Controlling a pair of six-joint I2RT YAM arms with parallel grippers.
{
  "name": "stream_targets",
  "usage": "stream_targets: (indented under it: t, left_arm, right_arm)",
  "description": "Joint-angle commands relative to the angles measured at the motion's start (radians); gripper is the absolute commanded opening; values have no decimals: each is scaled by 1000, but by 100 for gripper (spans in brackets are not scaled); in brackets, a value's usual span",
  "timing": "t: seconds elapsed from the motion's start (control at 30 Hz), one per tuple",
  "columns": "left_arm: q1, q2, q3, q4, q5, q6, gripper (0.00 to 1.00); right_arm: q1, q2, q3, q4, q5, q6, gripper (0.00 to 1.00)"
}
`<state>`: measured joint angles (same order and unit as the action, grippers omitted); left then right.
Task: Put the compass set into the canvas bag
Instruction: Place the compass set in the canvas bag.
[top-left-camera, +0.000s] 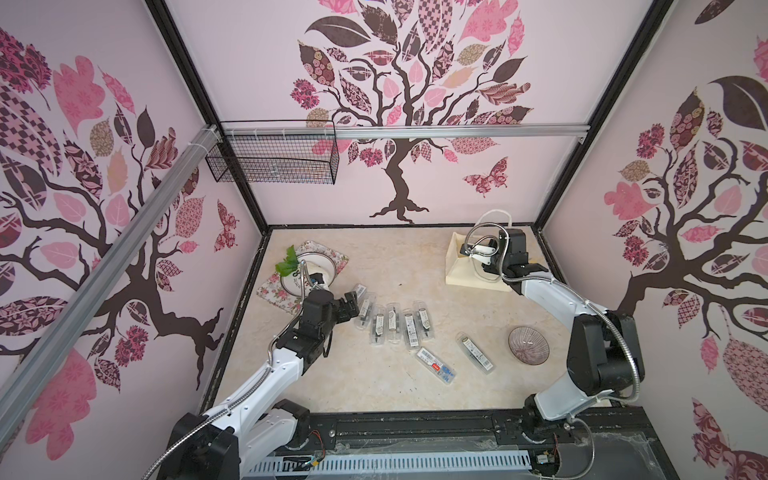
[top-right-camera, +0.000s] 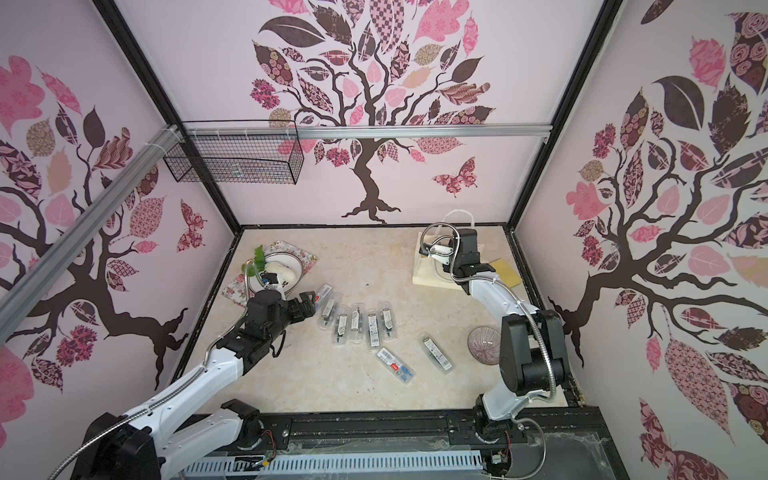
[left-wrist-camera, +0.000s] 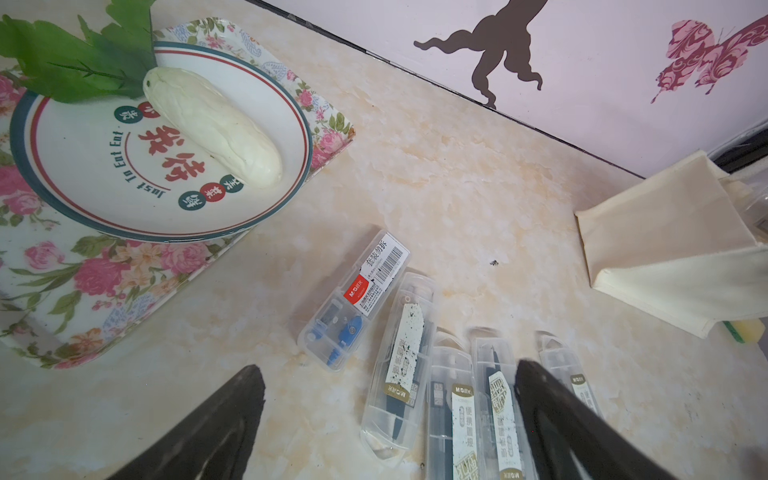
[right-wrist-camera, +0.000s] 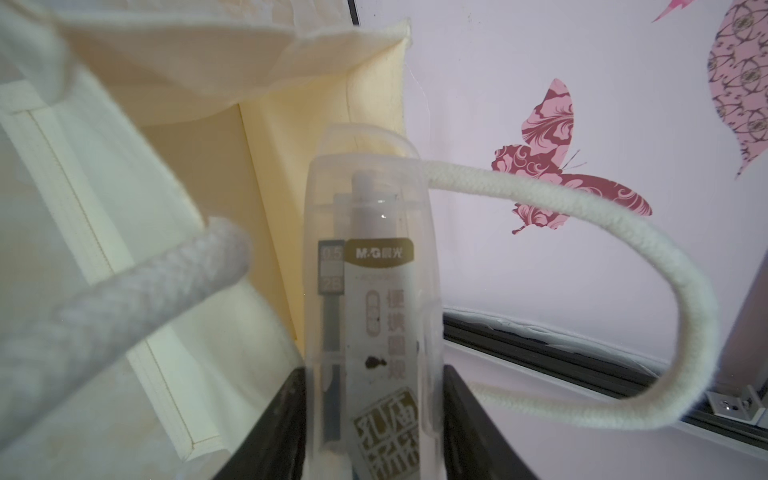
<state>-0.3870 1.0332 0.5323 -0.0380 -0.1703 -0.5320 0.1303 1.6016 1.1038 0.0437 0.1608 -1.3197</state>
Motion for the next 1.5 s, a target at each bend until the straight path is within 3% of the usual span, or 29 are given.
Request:
stream_targets:
  t: [0.0, 0.17, 0.37, 0.73, 0.93, 1.13, 1.33, 1.47]
  left_arm:
    - [-1, 16, -18, 26, 10, -15, 97]
    - [-3, 20, -18, 29, 18, -17, 97]
    - [-2, 8, -25, 29, 12, -14, 97]
    - [-2, -9, -28, 22, 3, -12, 97]
    - [-2, -10, -25, 21, 9, -15, 97]
    - [-3, -5, -22, 23, 14, -24, 97]
    - [-3, -2, -15, 21, 23, -23, 98]
    - [-3, 1, -13, 21, 24, -24, 97]
  right_arm:
    - [4, -15, 21, 49, -4, -36, 49]
    - [4, -28, 28, -18, -43, -38, 52]
    - [4, 0, 63, -165, -93, -15, 67]
    - [5, 38, 58, -99, -122, 78, 77]
    - [4, 58, 189, -133, -174, 333, 86]
    - [5, 133, 468, -453, -368, 667, 87]
    - [8, 144, 446, -492, -449, 972, 83]
    - [23, 174, 426, -519, -436, 1081, 79]
